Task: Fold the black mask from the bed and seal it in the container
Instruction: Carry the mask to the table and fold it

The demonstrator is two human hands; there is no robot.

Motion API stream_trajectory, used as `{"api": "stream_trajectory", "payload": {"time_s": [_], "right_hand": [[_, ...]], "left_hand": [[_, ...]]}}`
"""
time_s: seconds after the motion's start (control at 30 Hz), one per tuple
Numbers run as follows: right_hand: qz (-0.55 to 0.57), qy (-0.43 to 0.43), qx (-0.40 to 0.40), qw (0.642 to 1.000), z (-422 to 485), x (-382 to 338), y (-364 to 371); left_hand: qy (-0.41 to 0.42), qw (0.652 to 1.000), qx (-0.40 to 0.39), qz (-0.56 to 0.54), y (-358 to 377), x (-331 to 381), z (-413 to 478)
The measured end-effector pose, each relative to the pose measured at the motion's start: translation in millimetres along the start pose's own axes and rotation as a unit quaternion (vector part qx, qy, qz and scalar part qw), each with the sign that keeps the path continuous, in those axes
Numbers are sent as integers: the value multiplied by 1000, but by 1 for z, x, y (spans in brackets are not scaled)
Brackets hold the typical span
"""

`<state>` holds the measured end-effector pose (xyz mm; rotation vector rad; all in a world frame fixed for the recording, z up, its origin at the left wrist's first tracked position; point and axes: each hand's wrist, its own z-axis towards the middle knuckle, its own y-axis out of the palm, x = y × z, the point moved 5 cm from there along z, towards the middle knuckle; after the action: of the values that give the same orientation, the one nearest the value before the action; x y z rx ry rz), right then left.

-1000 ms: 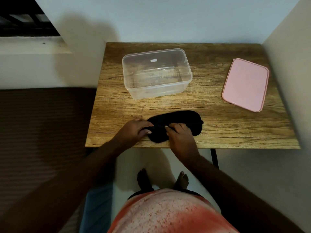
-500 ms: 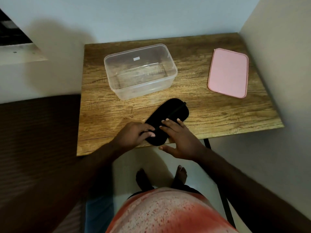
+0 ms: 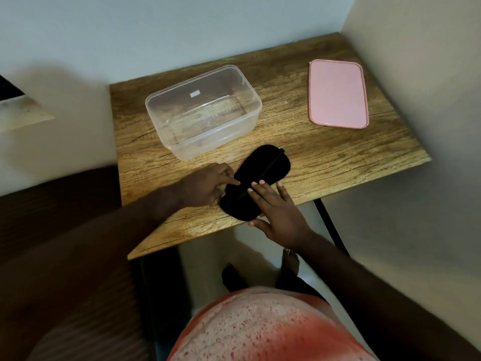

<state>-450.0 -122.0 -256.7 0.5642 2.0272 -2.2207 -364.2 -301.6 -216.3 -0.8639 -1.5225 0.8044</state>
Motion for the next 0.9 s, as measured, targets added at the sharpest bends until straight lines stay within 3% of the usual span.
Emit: {"api": "stream_trajectory", "payload": {"time_s": [0.33,0.53,0.9], "right_hand": [[30,35,-14,999,0,-1,-1],[13,34,-17,999,0,-3,0],[111,111,23,987,17,2,-27]], "left_hand": [[13,998,36,49,8,3,-8],[-16,998,68,-1,10,2,-12],[-83,969,200,-122,20,14,-8]]}}
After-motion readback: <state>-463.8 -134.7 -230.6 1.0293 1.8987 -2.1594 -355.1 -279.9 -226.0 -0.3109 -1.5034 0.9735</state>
